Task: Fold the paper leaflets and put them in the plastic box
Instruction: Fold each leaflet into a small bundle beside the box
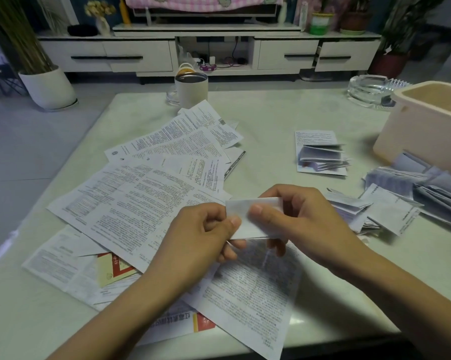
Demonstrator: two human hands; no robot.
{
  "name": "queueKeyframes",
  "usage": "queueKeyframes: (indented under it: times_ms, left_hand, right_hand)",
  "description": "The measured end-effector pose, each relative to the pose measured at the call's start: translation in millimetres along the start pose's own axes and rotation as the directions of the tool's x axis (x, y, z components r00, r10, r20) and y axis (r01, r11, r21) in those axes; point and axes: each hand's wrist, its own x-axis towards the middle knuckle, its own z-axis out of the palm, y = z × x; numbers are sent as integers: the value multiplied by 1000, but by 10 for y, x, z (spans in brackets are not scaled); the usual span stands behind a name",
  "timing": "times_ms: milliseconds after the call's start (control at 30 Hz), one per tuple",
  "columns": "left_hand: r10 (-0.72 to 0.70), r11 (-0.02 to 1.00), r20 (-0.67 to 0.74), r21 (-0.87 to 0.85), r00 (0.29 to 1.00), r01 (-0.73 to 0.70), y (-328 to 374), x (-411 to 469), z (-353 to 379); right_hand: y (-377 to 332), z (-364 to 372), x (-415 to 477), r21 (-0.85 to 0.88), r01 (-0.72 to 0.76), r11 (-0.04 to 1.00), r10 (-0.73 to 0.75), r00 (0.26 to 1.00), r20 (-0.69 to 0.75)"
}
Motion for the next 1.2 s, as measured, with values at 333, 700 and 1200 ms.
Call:
queueKeyframes:
  times_ms: [333, 700, 1200]
  left_hand:
    - [88, 995, -4, -36, 996, -88, 51, -14, -16]
    - [52, 998, -50, -38, 997, -54, -19, 91, -122]
    - [208, 940, 90, 257, 974, -224, 5, 76, -206]
  right_hand:
    - [-46, -14, 4, -15, -4, 1000, 5, 1000, 15]
    - [-264, -933, 238, 41, 26, 999, 2, 828, -561]
    - [365, -1227, 1008, -242, -692, 680, 470, 665, -580]
